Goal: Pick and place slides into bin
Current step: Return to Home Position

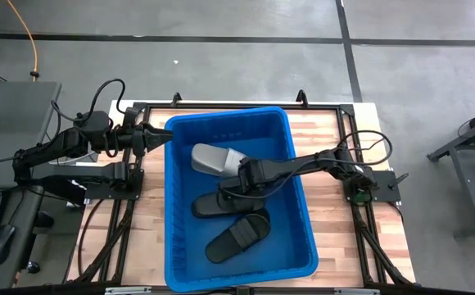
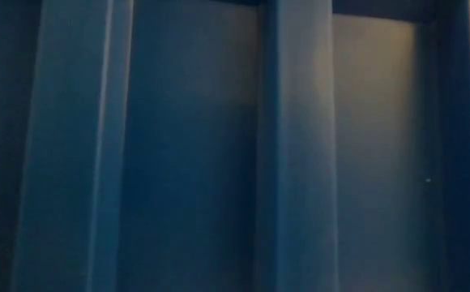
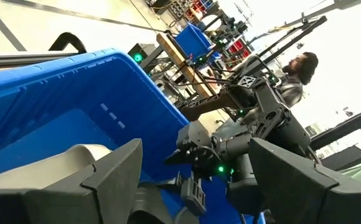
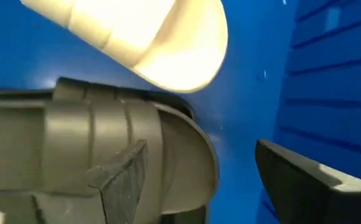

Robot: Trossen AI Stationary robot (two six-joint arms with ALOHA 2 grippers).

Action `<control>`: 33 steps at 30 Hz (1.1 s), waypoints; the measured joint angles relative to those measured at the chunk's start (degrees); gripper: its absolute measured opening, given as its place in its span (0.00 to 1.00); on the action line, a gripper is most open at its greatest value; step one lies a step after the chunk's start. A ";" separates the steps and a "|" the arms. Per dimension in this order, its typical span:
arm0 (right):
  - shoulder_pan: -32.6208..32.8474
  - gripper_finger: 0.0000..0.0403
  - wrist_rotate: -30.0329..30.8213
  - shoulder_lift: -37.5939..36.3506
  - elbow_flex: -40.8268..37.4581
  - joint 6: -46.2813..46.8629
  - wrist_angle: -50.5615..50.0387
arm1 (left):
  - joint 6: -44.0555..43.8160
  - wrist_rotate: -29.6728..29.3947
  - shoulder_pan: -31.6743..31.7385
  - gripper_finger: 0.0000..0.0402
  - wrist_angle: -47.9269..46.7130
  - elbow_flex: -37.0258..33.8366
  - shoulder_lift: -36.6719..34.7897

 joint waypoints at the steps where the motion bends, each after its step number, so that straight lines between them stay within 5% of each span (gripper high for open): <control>1: -0.15 0.70 0.30 -0.01 0.00 -0.09 -0.19 | 0.00 0.00 0.00 0.71 0.00 0.00 0.00; 9: 0.54 0.69 -0.72 -0.40 2.15 -3.84 -0.69 | -0.14 1.82 -0.02 0.71 -1.25 0.00 -0.04; 16: 0.73 0.70 -3.78 -0.41 6.95 -4.91 -0.52 | -6.60 -6.51 0.01 0.71 -11.26 0.86 -1.12; 21: 1.69 0.70 3.72 -1.92 9.46 -10.40 5.87 | -1.82 5.76 0.00 0.69 -5.98 1.33 -2.02; 24: 3.37 0.70 8.64 -4.09 9.13 -23.19 15.59 | -0.97 13.49 -0.04 0.64 0.81 1.49 -2.36; 28: 3.68 0.70 8.58 -6.56 9.31 -27.16 16.71 | 1.73 15.09 0.02 0.55 -2.68 2.33 -2.27; 30: 3.64 0.70 12.29 -7.42 9.21 -20.81 15.69 | 1.72 15.99 0.00 0.52 -3.63 2.64 -2.26; 33: 5.08 0.70 17.03 -9.34 9.19 -27.40 19.98 | -0.26 14.46 -0.03 0.49 -0.74 2.64 -3.73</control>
